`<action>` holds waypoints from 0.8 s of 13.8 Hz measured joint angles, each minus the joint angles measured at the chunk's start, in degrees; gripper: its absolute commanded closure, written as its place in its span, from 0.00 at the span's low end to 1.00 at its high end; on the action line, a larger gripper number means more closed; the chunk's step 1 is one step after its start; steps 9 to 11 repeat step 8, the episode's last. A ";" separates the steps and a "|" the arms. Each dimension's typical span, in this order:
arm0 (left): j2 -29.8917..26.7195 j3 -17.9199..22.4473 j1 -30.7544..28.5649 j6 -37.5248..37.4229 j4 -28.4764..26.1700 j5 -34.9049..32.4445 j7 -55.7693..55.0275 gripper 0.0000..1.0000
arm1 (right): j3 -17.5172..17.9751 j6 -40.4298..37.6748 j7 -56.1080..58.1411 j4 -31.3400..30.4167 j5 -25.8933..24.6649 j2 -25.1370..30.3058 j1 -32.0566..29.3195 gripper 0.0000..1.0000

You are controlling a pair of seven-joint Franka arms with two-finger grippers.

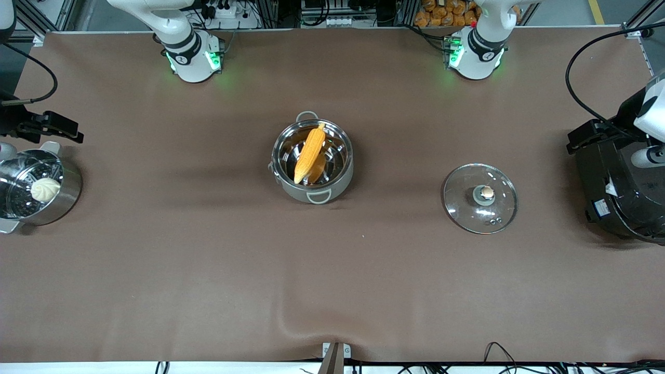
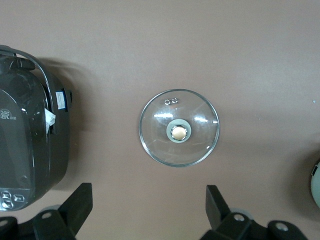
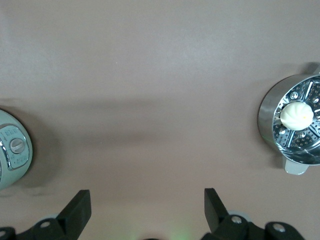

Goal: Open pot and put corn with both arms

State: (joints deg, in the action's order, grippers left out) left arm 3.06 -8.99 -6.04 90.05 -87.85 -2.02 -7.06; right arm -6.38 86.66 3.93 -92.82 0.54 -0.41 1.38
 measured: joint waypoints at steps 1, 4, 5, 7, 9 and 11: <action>-0.01 0.28 -0.03 0.01 0.01 0.00 1.43 0.00 | 0.01 -0.07 0.00 0.00 -0.01 0.03 0.01 0.00; -0.03 0.48 -0.05 0.04 0.04 0.00 1.84 0.00 | 0.03 -0.64 0.00 0.00 -0.20 0.09 0.09 0.00; -0.03 0.46 -0.01 0.04 0.04 0.00 1.89 0.00 | 0.05 -0.93 0.00 0.00 -0.26 0.10 0.15 0.00; -0.03 0.37 0.22 -0.25 0.29 0.00 1.90 0.00 | 0.09 -0.98 0.00 0.00 -0.37 0.11 0.21 0.00; -0.02 0.31 0.34 -0.60 0.62 0.00 1.90 0.00 | 0.11 -1.01 0.00 0.00 -0.39 0.11 0.25 0.00; -0.02 0.31 0.34 -0.60 0.62 0.00 1.90 0.00 | 0.11 -1.01 0.00 0.00 -0.39 0.11 0.25 0.00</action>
